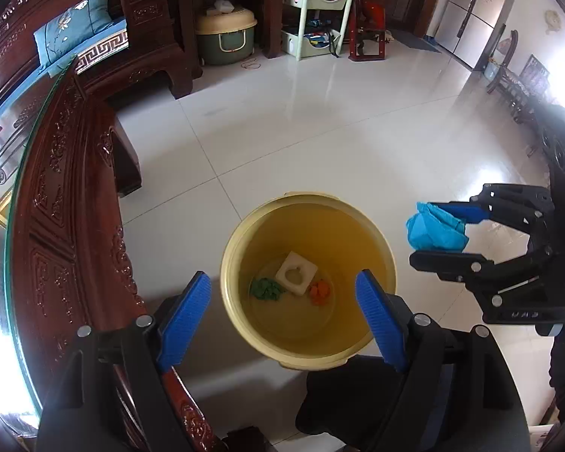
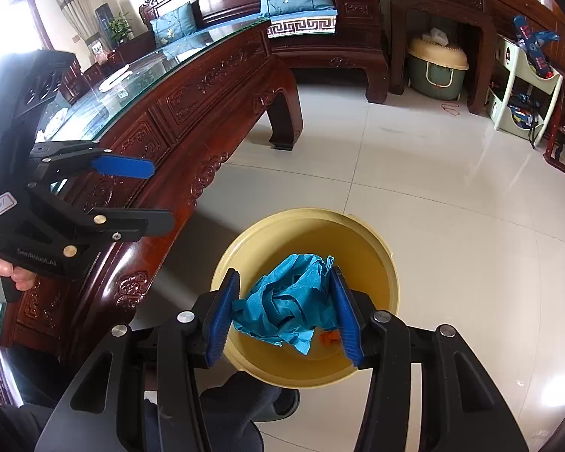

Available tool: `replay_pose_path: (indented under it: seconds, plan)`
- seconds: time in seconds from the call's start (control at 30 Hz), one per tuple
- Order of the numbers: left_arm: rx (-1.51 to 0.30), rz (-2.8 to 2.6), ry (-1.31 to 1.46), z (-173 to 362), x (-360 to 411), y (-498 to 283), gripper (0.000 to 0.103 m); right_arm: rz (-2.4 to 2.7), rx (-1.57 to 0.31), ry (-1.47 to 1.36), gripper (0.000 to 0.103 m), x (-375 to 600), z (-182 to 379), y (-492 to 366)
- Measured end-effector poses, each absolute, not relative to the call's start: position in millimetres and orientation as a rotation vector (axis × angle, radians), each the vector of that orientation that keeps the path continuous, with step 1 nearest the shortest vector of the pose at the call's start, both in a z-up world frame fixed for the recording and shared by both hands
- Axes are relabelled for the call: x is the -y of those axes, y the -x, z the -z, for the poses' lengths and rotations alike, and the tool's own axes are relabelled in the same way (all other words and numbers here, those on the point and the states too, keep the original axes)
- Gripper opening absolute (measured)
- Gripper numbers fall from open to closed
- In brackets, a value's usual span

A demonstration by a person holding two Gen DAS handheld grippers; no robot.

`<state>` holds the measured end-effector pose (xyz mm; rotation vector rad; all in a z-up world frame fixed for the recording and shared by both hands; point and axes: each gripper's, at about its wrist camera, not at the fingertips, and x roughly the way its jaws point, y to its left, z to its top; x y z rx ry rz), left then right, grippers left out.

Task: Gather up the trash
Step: 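Open both grippers to drop the green and blue paper into the bucket, then move both grippers back over the table toward the yellow carton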

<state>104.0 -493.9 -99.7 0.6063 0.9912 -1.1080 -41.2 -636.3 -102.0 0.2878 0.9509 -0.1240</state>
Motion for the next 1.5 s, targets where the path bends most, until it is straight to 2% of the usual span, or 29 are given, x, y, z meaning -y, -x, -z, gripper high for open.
replay_pose_path:
  seconds: [0.13,0.27,0.77,0.83,0.87,0.97,1.03,1.1,1.17,1.5]
  plan:
    - [-0.992,1.097,-0.612,103,490,-108,0.079,0.112,-0.968,-0.304,0.062,642,109,31]
    - [-1.001,1.094,-0.622,106,488,-109,0.079,0.109,-0.981,-0.311,0.066,647,113,23]
    - [-0.995,1.102,-0.568,91,469,-105,0.079,0.144,-0.969,-0.303,0.067,639,104,30]
    - [-0.983,1.096,-0.547,84,458,-105,0.083,0.147,-0.948,-0.305,0.068,634,97,32]
    - [-0.978,1.091,-0.532,79,451,-105,0.087,0.149,-0.932,-0.305,0.068,631,91,33]
    - [-0.951,1.072,-0.483,63,420,-104,0.090,0.161,-0.889,-0.287,0.071,618,75,34]
    - [-0.919,1.050,-0.450,51,396,-103,0.091,0.165,-0.864,-0.261,0.078,604,63,34]
    - [-0.886,1.018,-0.415,40,367,-102,0.091,0.160,-0.837,-0.219,0.081,583,49,32]
    - [-0.857,0.978,-0.372,30,336,-102,0.099,0.143,-0.816,-0.171,0.085,557,36,29]
    - [-0.735,0.707,-0.230,-2,191,-102,0.099,-0.016,-0.662,-0.072,0.094,443,-11,11]
